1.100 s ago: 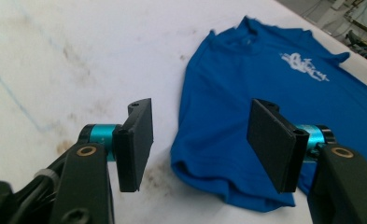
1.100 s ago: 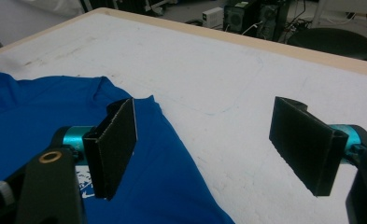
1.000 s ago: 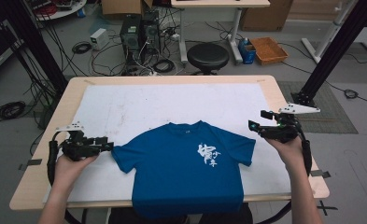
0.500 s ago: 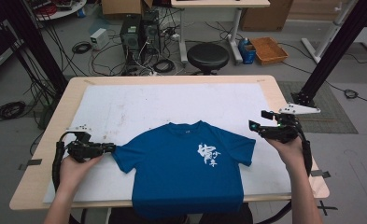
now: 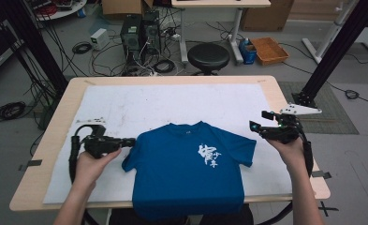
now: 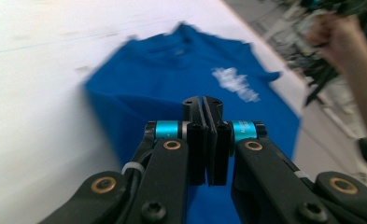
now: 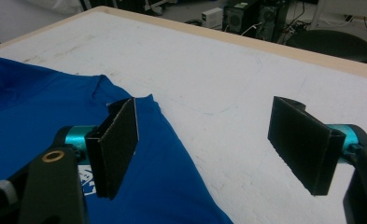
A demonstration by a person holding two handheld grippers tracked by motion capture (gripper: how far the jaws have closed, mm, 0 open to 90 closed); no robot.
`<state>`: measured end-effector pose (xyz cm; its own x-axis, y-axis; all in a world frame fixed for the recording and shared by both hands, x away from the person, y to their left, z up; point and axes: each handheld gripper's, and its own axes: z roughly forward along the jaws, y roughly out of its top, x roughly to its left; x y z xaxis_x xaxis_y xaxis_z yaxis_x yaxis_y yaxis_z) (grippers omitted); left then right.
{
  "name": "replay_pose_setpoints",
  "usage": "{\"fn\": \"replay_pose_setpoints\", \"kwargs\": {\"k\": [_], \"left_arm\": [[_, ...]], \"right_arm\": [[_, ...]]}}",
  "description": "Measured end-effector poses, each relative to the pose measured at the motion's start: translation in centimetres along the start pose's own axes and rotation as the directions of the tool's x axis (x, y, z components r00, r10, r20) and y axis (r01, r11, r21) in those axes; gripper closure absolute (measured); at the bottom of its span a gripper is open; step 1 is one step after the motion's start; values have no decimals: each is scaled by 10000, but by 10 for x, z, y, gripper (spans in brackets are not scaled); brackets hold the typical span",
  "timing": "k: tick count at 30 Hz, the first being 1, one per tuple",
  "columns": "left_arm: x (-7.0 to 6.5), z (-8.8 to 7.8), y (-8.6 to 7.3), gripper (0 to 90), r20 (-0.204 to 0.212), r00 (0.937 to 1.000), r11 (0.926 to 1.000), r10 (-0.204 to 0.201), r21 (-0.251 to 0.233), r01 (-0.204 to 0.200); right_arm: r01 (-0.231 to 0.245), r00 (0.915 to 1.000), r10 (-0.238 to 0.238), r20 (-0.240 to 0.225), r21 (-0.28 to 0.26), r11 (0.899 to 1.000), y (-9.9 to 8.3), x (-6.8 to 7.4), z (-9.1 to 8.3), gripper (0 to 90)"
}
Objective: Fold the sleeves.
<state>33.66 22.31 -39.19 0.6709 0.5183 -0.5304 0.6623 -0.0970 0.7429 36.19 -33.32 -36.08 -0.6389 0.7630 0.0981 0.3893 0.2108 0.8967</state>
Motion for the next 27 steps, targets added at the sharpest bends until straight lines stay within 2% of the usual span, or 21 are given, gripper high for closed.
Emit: {"fn": "replay_pose_setpoints", "kwargs": {"k": [4, 7, 9, 11, 13, 16, 18, 19, 21, 23, 24, 27], "left_arm": [[-16, 35, 6, 882, 525, 9985, 9998, -165, 103, 159], [-20, 60, 8, 882, 416, 9991, 9991, -120, 401, 103], [-19, 75, 7, 881, 491, 9984, 9980, -265, 592, 235], [-18, 87, 6, 879, 396, 9991, 9980, -123, 629, 98], [-17, 93, 6, 847, 398, 9992, 9986, -49, 533, 27], [-18, 93, 7, 668, 548, 9984, 9999, 103, 12, -104], [-18, 87, 8, 560, 471, 9979, 9987, 446, -266, -434], [-17, 83, 9, 508, 304, 9978, 9978, 593, -312, -583], [-16, 73, 9, 499, 101, 9959, 9946, 895, -536, -888], [-14, 57, 8, 460, -447, 9889, 9860, 1417, -824, -1450], [-13, 50, 8, 454, -682, 9829, 9798, 1713, -924, -1771], [-8, 27, 5, 432, -1582, 9546, 9552, 2526, -1163, -2720]], "right_arm": [[-20, 10000, 20, 18, 5, 10000, 0, -1, -1, 243], [-37, 10000, 37, 16, 10, 10000, 0, -1, -1, 243], [-26, 10000, 26, 21, 2, 10000, -1, -2, -1, 243], [-33, 10000, 33, 34, 18, 10000, -1, -2, -1, 243], [-63, 10000, 63, 67, 64, 10000, -2, -3, -1, 247], [-105, 9999, 104, 96, 115, 9999, -4, -5, -1, 254], [-143, 9998, 140, 167, 214, 9997, -6, -6, -1, 305], [-229, 9996, 223, 171, 336, 9992, -8, -8, 0, 333], [-292, 9995, 286, 160, 366, 9989, -8, -8, 0, 351], [-428, 9990, 422, 137, 456, 9980, -11, -11, 2, 369], [-530, 9985, 523, 157, 501, 9973, -13, -12, 2, 372], [-645, 9979, 642, 68, 708, 9954, -16, -14, 4, 412]]}}
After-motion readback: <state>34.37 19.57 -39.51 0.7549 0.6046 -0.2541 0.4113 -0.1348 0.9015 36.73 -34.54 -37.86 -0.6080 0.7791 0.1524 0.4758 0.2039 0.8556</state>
